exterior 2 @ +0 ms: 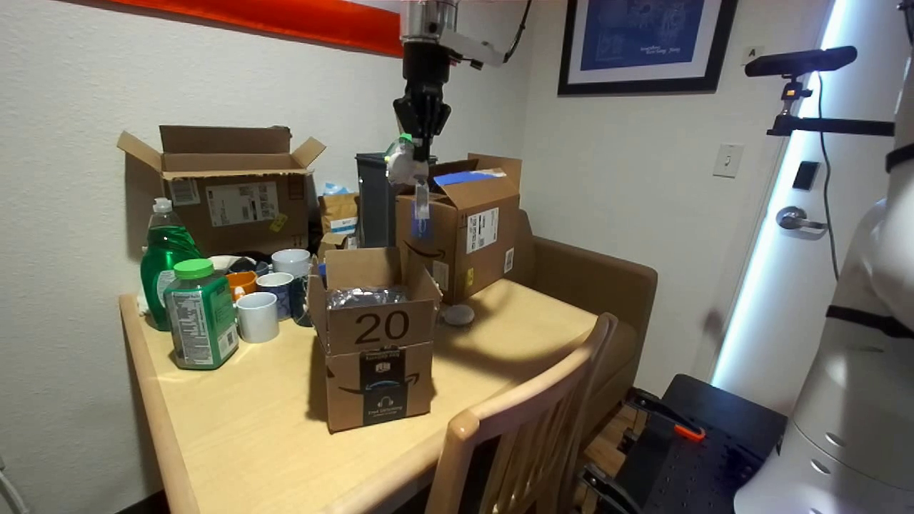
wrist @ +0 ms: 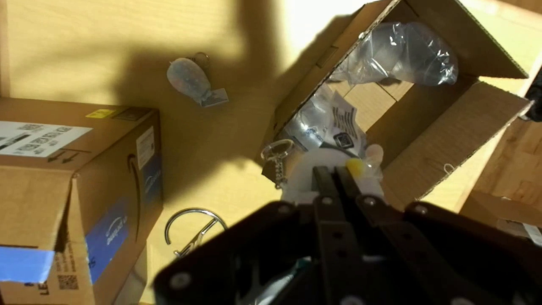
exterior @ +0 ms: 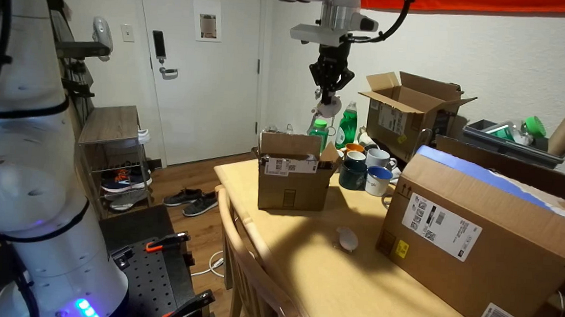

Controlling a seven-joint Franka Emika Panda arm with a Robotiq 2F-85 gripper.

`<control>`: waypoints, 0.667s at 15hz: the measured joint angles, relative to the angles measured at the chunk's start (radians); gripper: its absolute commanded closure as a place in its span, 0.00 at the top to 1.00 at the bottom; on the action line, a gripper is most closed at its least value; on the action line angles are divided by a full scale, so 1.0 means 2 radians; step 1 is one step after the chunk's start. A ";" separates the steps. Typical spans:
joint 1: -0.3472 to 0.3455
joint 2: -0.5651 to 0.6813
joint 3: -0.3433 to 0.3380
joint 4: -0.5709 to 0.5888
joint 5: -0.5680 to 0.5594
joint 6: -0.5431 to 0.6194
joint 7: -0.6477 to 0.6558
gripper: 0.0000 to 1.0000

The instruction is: Pick one plush toy from the table and put it in the small box

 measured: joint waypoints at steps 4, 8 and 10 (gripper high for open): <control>0.008 0.028 0.006 0.030 0.000 -0.007 0.000 0.01; 0.012 0.034 0.009 0.033 -0.002 -0.010 0.006 0.01; 0.015 0.034 0.011 0.031 -0.004 -0.012 0.014 0.01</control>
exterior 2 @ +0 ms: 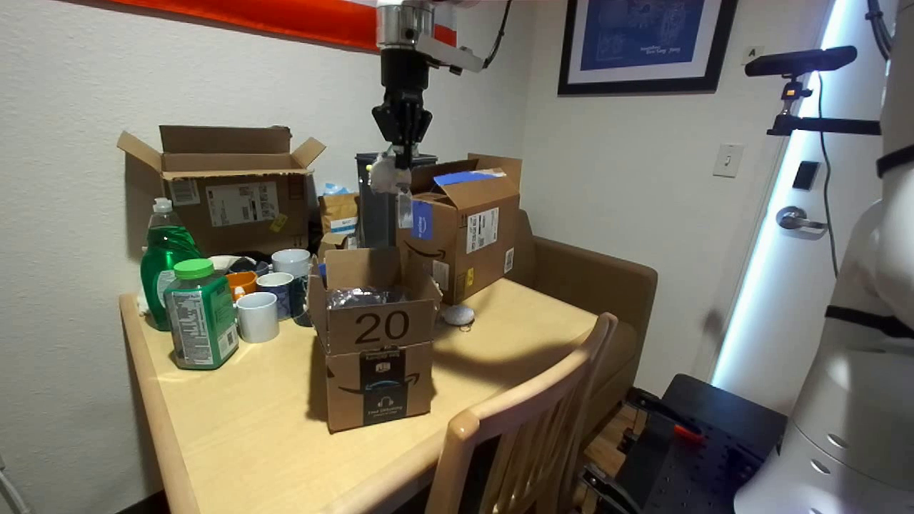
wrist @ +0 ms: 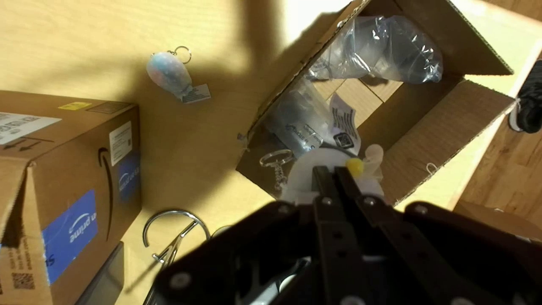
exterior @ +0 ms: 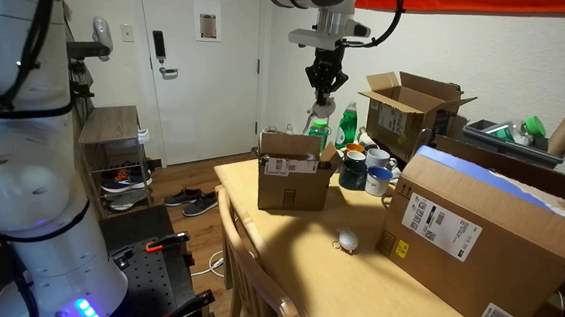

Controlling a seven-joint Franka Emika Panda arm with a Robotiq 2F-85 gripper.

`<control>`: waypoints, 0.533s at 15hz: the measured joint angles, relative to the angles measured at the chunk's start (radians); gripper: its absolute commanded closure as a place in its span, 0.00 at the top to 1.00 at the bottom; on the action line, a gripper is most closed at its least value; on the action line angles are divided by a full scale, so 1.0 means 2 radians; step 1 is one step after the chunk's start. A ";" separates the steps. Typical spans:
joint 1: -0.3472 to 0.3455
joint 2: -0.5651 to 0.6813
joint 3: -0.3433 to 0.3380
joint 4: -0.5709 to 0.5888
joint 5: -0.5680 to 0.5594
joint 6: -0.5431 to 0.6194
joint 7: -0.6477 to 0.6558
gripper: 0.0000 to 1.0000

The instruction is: Pick one plush toy from the table and put it in the small box

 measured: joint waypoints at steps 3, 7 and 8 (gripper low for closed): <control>0.007 0.001 0.003 -0.005 -0.006 0.000 0.008 0.01; 0.016 0.004 0.005 -0.016 -0.007 0.000 0.011 0.01; 0.017 0.004 0.005 -0.020 -0.007 0.000 0.013 0.01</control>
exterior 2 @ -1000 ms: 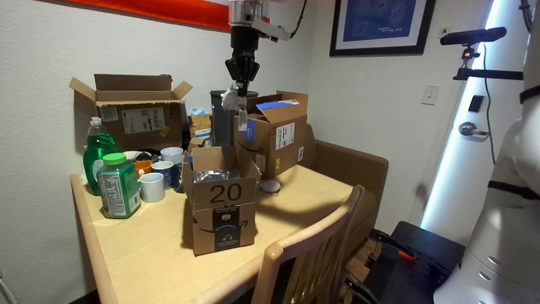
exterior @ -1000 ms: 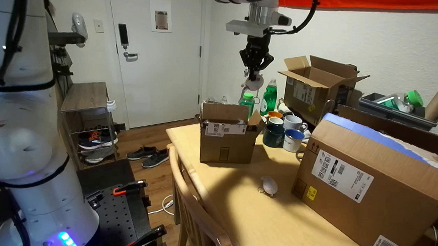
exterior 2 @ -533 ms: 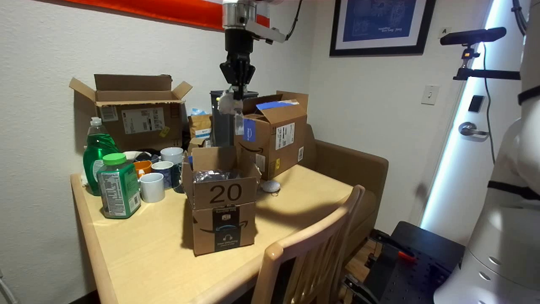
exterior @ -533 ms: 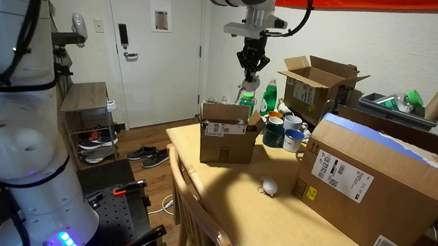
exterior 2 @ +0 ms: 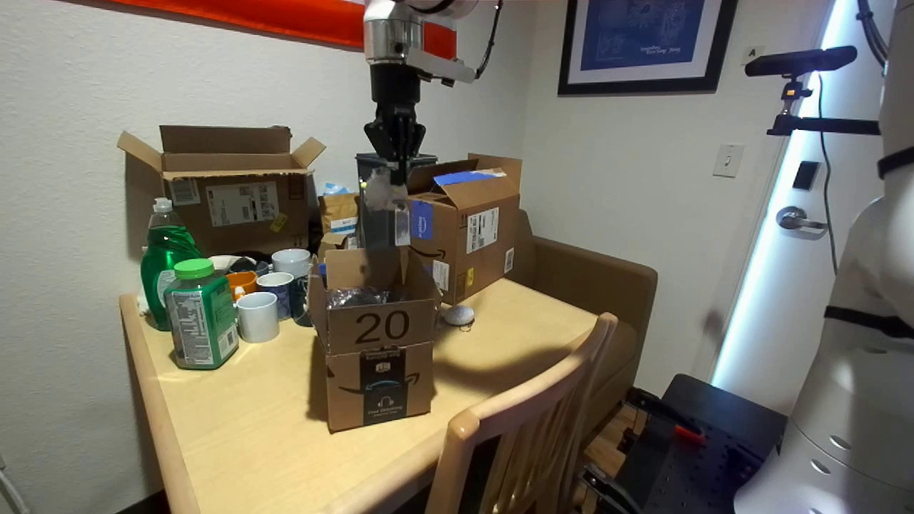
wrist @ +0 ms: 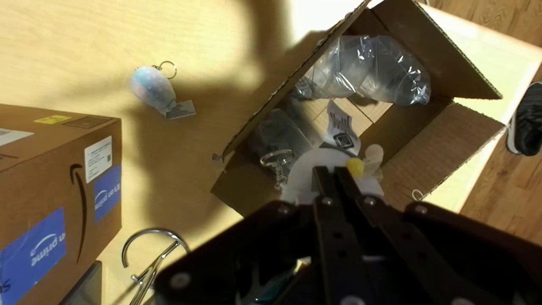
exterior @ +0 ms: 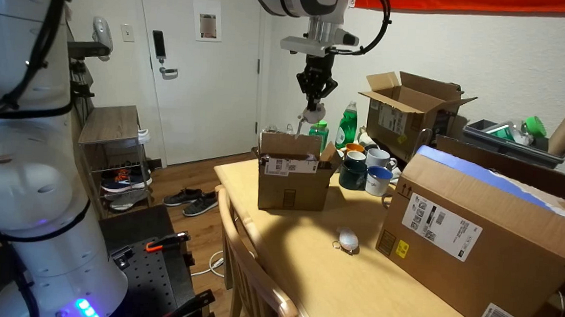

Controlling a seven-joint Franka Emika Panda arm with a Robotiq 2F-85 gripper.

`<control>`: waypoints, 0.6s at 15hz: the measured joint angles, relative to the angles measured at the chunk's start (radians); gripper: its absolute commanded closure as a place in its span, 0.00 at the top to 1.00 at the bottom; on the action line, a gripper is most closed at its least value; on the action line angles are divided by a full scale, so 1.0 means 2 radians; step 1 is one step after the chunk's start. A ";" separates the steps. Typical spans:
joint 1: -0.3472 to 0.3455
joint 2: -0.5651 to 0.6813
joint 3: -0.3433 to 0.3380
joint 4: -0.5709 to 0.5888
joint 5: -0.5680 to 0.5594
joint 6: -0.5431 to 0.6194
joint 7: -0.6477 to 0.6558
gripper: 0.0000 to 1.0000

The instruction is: Pick one plush toy from the table and put it in the small box

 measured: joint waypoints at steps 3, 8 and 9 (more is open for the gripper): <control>0.000 0.000 0.001 -0.014 0.000 0.000 0.005 0.01; 0.001 0.001 0.001 -0.042 0.000 0.002 0.005 0.01; 0.001 0.002 0.002 -0.046 0.000 0.002 0.005 0.01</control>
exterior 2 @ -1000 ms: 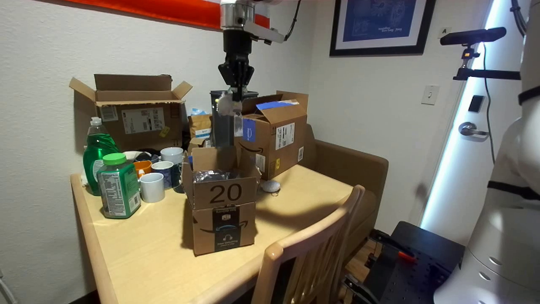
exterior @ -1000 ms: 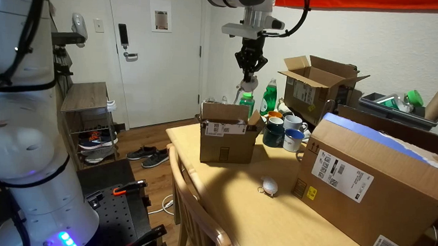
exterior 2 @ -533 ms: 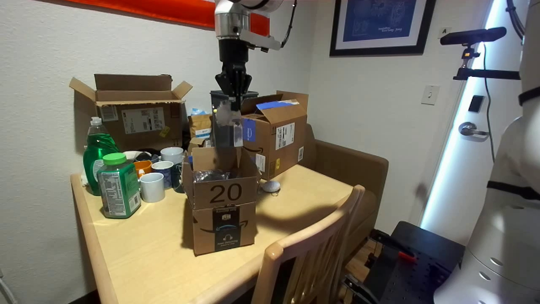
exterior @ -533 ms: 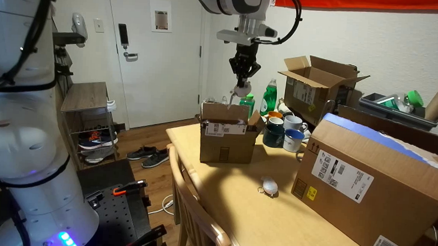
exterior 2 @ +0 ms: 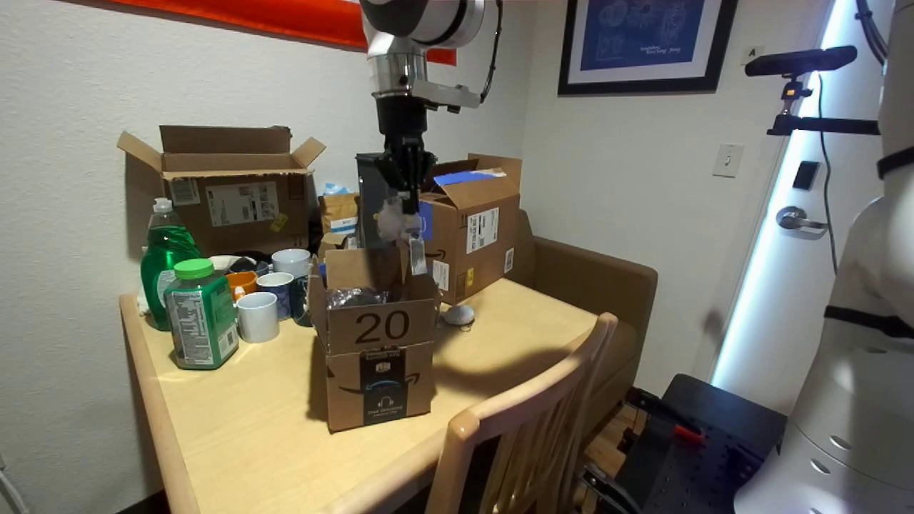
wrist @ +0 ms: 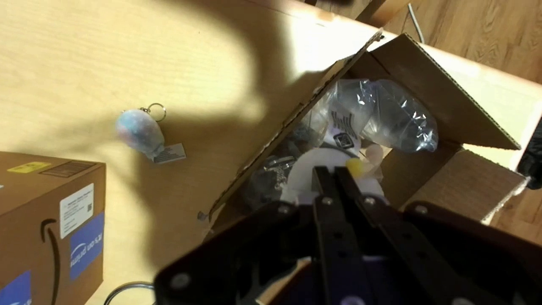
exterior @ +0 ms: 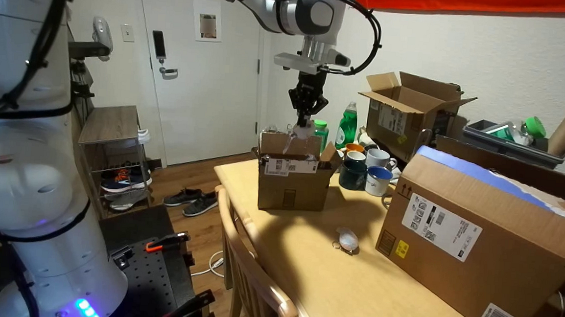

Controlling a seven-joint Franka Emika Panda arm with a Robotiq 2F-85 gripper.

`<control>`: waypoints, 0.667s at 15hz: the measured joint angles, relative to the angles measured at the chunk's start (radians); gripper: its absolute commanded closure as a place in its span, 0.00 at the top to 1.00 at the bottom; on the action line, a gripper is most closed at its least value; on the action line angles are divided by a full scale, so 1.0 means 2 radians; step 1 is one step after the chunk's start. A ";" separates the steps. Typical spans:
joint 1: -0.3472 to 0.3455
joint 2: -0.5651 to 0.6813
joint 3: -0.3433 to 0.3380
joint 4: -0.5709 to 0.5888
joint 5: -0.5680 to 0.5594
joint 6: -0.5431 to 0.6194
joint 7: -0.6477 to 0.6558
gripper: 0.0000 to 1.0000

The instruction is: Pick one plush toy from the table and put it in the small box

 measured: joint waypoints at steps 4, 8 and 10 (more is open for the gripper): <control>0.001 0.006 0.004 -0.008 0.000 0.000 0.000 0.01; 0.007 0.018 0.008 -0.008 -0.001 0.001 0.000 0.01; 0.010 0.026 0.009 -0.007 -0.001 0.001 0.000 0.01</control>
